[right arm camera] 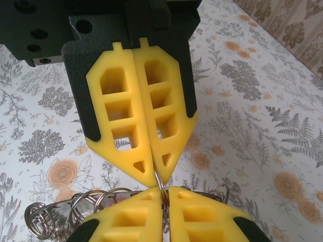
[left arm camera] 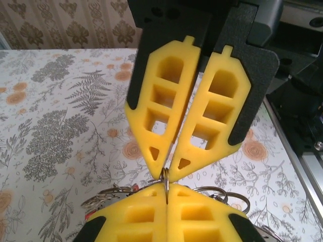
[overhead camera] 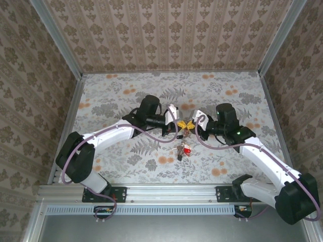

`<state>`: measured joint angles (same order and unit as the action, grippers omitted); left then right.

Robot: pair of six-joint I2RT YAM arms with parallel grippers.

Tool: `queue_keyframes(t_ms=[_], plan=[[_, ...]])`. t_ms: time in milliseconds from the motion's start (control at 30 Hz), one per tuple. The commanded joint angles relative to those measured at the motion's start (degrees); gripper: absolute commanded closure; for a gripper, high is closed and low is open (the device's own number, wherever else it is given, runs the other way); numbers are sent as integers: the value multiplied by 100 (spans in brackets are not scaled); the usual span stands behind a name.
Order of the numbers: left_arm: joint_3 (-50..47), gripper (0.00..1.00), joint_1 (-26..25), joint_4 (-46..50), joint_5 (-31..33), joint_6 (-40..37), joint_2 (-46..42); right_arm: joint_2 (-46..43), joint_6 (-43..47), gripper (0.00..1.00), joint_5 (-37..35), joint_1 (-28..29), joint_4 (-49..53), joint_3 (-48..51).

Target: Put the keys on the keyring

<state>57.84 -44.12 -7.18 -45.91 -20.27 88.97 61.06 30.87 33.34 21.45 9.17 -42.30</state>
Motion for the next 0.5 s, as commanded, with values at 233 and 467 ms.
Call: queue_keyframes(t_ms=[233, 467], plan=[[-60, 100, 29, -513, -311, 307, -313, 88, 229, 99, 162, -45, 199, -249], [607, 82, -123, 1216, 183, -715, -99, 90, 436, 99, 366, -42, 318, -401]])
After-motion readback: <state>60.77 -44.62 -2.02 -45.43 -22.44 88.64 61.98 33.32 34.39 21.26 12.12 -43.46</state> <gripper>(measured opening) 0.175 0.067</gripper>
